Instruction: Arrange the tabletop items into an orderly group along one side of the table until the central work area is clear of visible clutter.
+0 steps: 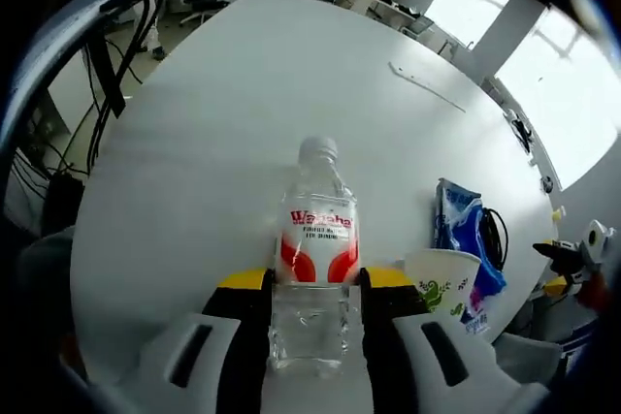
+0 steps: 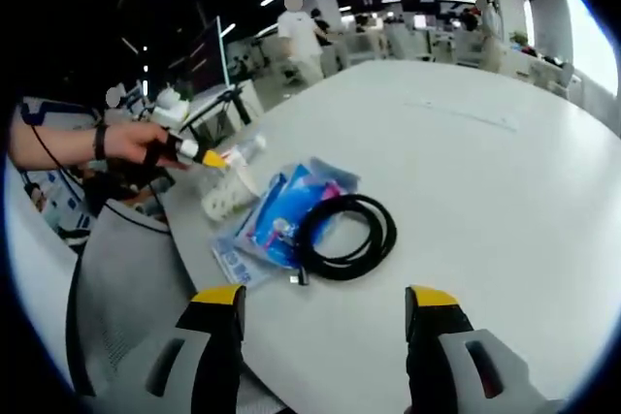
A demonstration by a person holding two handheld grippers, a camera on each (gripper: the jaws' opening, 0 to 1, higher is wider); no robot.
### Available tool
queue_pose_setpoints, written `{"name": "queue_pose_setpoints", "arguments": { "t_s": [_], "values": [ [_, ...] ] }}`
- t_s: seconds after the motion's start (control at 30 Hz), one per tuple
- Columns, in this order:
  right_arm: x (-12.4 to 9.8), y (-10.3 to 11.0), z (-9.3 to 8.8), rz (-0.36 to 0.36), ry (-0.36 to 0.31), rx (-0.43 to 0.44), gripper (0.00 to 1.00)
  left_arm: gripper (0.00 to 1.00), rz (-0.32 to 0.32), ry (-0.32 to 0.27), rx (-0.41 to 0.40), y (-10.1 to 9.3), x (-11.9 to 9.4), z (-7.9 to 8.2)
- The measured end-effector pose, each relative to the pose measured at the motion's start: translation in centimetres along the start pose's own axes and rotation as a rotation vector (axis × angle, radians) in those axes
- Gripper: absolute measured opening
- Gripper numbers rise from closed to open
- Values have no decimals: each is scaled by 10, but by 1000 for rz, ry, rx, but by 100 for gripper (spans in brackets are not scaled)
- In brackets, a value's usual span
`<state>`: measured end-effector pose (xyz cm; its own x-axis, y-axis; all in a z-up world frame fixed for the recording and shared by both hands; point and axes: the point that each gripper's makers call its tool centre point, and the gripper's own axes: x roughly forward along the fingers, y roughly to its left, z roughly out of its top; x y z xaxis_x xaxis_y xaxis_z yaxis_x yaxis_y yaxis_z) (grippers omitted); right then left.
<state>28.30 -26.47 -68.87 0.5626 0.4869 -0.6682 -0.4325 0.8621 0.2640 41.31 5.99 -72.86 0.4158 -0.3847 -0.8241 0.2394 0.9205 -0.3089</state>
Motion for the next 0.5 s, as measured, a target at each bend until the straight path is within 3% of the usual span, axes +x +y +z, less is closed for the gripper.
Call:
{"name": "queue_pose_setpoints", "arguments": {
  "t_s": [0.5],
  "values": [
    [-2, 0, -5, -7, 2, 13, 68, 34, -3, 56, 73, 3, -9, -22]
  ]
}}
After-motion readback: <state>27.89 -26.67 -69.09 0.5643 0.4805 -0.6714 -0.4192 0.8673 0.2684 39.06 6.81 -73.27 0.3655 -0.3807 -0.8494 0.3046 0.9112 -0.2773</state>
